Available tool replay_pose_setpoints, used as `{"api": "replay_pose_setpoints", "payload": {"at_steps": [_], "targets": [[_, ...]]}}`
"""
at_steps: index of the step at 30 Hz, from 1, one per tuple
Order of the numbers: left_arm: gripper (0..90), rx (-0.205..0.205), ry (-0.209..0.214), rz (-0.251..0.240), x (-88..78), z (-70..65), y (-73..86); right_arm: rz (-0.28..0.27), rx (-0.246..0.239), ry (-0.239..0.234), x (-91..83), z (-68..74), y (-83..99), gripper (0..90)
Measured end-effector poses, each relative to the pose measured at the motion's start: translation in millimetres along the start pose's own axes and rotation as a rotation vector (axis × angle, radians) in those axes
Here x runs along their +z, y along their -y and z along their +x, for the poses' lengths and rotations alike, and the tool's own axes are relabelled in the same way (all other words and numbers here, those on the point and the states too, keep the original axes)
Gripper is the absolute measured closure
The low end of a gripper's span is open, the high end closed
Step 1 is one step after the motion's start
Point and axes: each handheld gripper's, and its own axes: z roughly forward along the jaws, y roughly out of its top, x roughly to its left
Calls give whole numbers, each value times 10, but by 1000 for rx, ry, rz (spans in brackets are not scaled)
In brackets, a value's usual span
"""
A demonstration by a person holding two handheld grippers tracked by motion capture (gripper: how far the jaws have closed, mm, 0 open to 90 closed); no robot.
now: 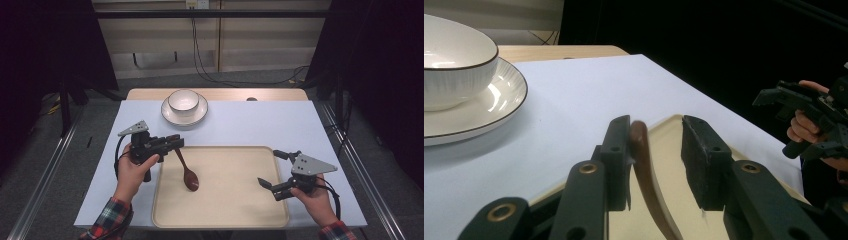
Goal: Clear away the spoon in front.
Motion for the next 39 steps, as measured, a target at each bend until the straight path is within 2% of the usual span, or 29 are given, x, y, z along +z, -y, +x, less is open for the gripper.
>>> {"api": "replay_pose_setpoints", "payload": {"at_steps": [7,9,15,21,24,25,34,39], "targets": [[701,12,-9,14,24,20,8,-5,-2,3,2,-1,0,5],[738,14,-8,34,45,30,28,-5,0,4,1,0,0,5],[745,14,0,70,106,17,75,-9,-3,10,-3,-3,-3,5],[726,21,1,72,108,17,88,-8,6,6,-12,-1,-4,5],[711,26,-11,83,123,16,115,-7,1,7,-9,0,-3,5],[709,23,0,86,130,17,127,-8,-1,7,-10,-1,-4,5],[673,69,-21,99,130,9,142,-9,3,9,-10,4,-5,5],[626,90,-46,85,117,12,141,-8,-3,8,-13,-2,-5,5]]}}
